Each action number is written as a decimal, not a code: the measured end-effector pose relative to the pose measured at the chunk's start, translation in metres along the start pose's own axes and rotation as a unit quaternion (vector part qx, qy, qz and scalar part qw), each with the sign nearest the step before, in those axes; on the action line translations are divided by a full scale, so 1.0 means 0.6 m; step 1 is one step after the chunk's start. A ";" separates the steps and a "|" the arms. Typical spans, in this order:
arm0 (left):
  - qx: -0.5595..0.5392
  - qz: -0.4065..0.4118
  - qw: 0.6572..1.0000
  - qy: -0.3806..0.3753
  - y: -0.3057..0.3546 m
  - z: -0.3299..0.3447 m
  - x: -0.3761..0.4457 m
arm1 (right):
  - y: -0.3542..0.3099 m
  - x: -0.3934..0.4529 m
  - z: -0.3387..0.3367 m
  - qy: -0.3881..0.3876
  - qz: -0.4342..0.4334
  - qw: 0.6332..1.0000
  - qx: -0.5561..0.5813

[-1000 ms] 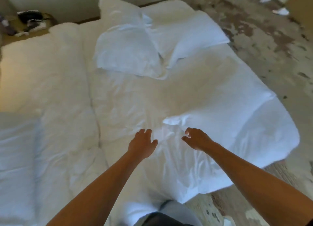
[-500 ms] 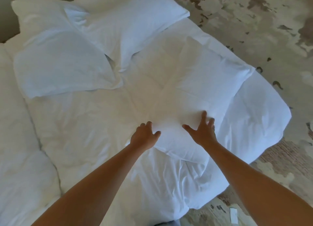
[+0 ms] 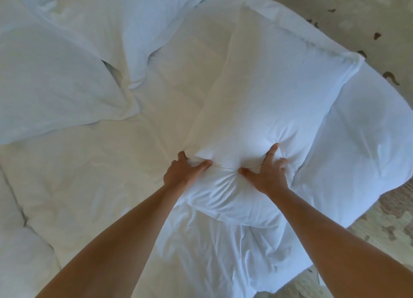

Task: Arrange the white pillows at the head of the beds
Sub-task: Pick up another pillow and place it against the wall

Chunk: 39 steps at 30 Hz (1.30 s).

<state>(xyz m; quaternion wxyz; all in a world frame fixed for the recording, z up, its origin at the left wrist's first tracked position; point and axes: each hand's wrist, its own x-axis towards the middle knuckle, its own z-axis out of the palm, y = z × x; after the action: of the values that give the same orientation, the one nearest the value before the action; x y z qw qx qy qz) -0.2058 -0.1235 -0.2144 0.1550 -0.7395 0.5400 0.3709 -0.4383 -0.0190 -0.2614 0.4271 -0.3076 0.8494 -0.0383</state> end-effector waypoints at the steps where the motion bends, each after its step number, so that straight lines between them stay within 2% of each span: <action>1: -0.006 -0.001 1.000 0.003 -0.003 0.002 0.004 | -0.002 0.005 0.003 -0.001 0.003 1.000 -0.003; 13: -0.033 0.067 0.996 0.040 -0.018 -0.001 -0.048 | 0.004 -0.022 -0.015 0.020 0.014 1.000 -0.012; 19: -0.039 0.122 0.990 0.055 -0.018 -0.009 -0.142 | 0.012 -0.101 -0.058 0.013 0.037 0.999 0.024; 24: -0.023 0.166 0.982 0.087 -0.045 -0.035 -0.253 | 0.006 -0.210 -0.081 0.045 -0.011 0.999 0.014; 27: -0.013 0.167 0.980 0.104 -0.097 -0.057 -0.322 | -0.022 -0.284 -0.081 0.109 -0.079 0.990 0.050; 29: 0.013 0.167 0.979 0.118 -0.151 -0.070 -0.363 | -0.059 -0.335 -0.075 0.159 -0.161 0.972 0.067; 31: 0.059 0.176 0.973 0.136 -0.217 -0.081 -0.400 | -0.106 -0.381 -0.067 0.166 -0.259 0.950 0.050; 33: 0.109 0.185 0.966 0.147 -0.287 -0.090 -0.433 | -0.154 -0.422 -0.052 0.123 -0.348 0.929 -0.007; 35: 0.143 0.188 0.960 0.149 -0.356 -0.099 -0.462 | -0.195 -0.458 -0.027 0.047 -0.427 0.899 -0.089; 39: 0.188 0.186 0.951 0.159 -0.463 -0.119 -0.514 | -0.252 -0.515 0.036 -0.070 -0.522 0.807 -0.266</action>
<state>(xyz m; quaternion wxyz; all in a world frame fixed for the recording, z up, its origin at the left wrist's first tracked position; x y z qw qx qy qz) 0.0314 0.1448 0.0072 0.1319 -0.6328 0.7455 0.1626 -0.2103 0.0346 -0.0088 0.3029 -0.8079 0.5055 -0.0060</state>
